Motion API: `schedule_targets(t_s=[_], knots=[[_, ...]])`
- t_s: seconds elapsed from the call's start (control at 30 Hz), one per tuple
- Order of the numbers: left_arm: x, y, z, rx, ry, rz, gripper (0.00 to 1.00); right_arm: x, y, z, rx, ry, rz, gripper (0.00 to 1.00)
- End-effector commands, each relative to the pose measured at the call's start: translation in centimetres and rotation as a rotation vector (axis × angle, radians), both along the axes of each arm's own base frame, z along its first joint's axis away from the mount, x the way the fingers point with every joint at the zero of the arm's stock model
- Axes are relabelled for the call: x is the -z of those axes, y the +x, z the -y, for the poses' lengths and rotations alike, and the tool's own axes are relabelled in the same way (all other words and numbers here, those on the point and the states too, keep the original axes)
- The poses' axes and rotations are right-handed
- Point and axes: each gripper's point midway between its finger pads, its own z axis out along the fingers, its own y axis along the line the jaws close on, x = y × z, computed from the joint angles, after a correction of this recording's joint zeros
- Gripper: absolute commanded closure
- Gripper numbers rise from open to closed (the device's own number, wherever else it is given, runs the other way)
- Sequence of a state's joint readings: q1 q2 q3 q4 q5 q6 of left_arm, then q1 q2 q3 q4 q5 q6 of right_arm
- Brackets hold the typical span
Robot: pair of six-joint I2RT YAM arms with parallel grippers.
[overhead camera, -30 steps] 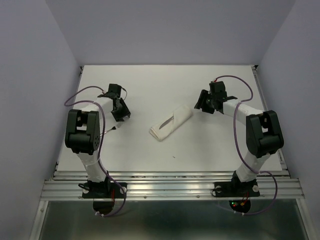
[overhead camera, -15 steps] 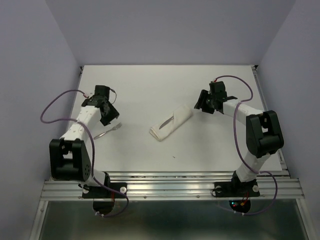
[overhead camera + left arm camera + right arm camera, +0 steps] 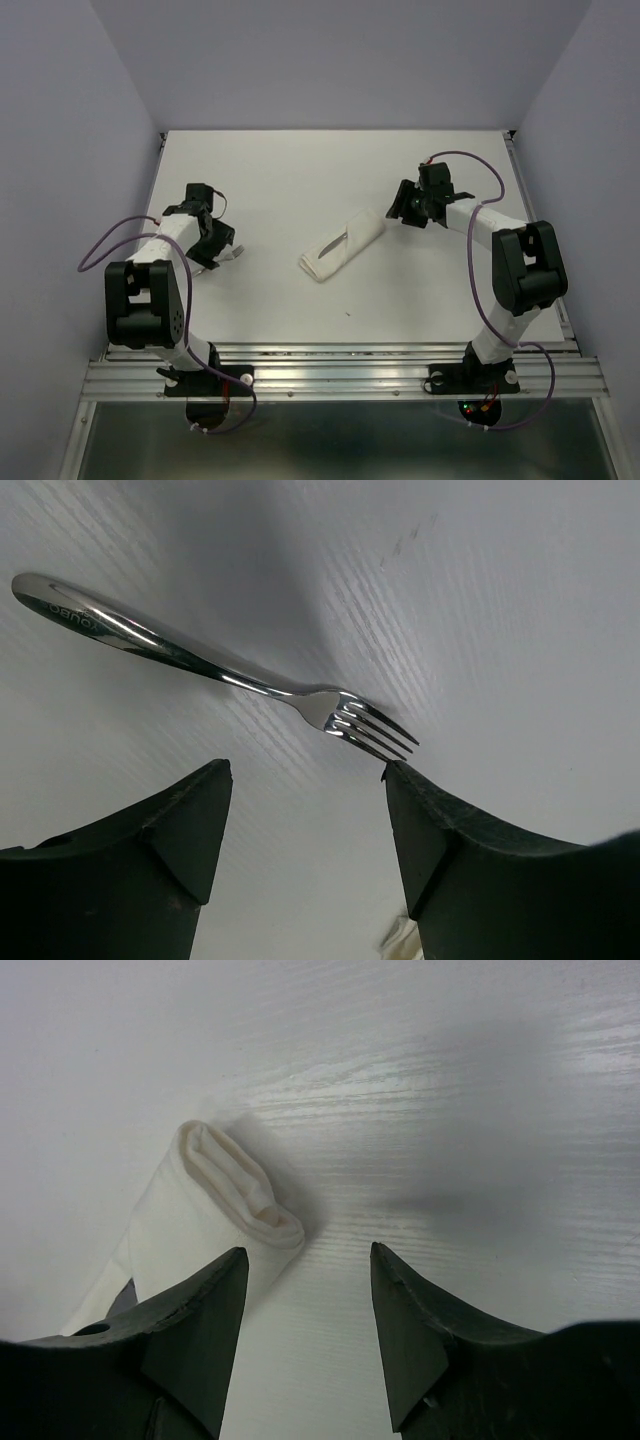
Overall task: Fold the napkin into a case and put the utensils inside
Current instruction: Pick up the fork from the corner of the board.
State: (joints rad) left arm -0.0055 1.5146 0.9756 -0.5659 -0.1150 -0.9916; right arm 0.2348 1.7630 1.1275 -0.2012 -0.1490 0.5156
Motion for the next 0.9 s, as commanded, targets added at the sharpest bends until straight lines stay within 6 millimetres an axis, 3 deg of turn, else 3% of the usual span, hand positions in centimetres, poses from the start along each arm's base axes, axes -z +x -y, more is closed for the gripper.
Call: schedule_targets(t_s=[0.0, 0.27, 0.63, 0.73, 0.8, 0.87], knots=[[0.2, 0.2, -0.7, -0.132, -0.019, -0.001, 0.27, -1.8, 0.8, -0.3, -0.019, 0.019, 0.06, 0.43], [1.8, -0.9, -1.9, -0.22, -0.016, -0.023, 0.26, -1.5, 0.8, -0.6, -0.033, 0.029, 0.05, 0.43], [3.8, 1.1, -3.9, -0.282, 0.021, -0.033, 0.36, -0.7, 0.5, -1.1, -0.051, 0.056, 0.025, 0.42], [4.5, 1.5, -3.5, -0.264, 0.004, -0.058, 0.49, -0.7, 0.5, -1.2, -0.052, 0.059, 0.024, 0.42], [5.0, 1.4, -3.1, -0.244, -0.012, -0.08, 0.75, -0.7, 0.5, -1.2, -0.052, 0.059, 0.024, 0.42], [5.1, 1.4, -3.0, -0.217, -0.007, -0.08, 0.92, -0.8, 0.5, -1.1, -0.049, 0.056, 0.027, 0.42]])
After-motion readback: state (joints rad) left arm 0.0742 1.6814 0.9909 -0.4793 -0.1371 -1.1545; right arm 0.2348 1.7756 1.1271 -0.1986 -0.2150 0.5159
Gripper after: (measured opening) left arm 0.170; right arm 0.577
